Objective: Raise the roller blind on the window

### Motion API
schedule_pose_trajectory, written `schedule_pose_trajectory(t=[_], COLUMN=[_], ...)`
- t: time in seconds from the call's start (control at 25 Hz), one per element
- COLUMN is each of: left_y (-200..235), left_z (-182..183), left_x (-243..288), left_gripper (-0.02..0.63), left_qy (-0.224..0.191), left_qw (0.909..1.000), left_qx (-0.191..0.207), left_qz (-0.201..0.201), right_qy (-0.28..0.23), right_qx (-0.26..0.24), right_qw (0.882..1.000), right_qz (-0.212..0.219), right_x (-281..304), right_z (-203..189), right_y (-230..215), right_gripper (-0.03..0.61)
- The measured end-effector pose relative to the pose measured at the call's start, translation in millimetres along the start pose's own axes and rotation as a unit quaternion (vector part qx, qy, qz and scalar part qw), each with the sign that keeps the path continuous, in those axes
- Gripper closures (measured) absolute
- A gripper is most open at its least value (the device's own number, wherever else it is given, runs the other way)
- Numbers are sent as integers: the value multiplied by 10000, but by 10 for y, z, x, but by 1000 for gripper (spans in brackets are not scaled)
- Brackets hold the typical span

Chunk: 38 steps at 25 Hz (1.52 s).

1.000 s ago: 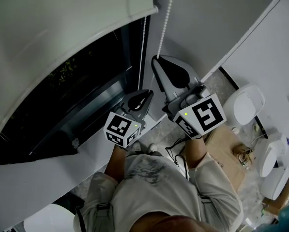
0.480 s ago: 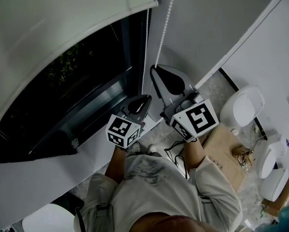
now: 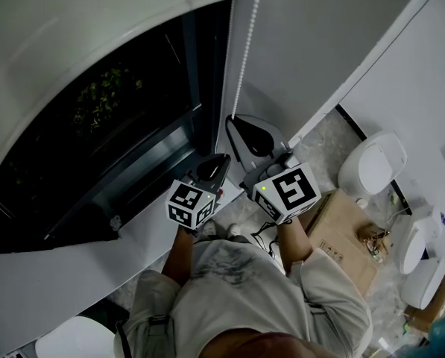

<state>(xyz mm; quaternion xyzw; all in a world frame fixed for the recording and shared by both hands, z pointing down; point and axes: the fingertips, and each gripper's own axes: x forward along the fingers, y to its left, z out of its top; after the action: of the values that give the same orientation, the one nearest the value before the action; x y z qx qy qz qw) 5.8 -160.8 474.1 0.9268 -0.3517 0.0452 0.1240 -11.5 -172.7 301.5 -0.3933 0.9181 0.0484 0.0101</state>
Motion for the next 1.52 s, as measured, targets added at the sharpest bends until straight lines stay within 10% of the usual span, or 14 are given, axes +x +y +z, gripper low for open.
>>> schedule_pose_trajectory(t=[1.52], left_y=[73], left_z=[-892], left_x=[72], left_gripper=[592], left_qy=[495], left_qw=[9987], left_qx=[12], left_qz=[81], right_qy=[633], right_qx=[391], right_qw=[9972], right_qz=[-23], right_x=[-154], right_z=[-874], right_y=[191], right_gripper=[568])
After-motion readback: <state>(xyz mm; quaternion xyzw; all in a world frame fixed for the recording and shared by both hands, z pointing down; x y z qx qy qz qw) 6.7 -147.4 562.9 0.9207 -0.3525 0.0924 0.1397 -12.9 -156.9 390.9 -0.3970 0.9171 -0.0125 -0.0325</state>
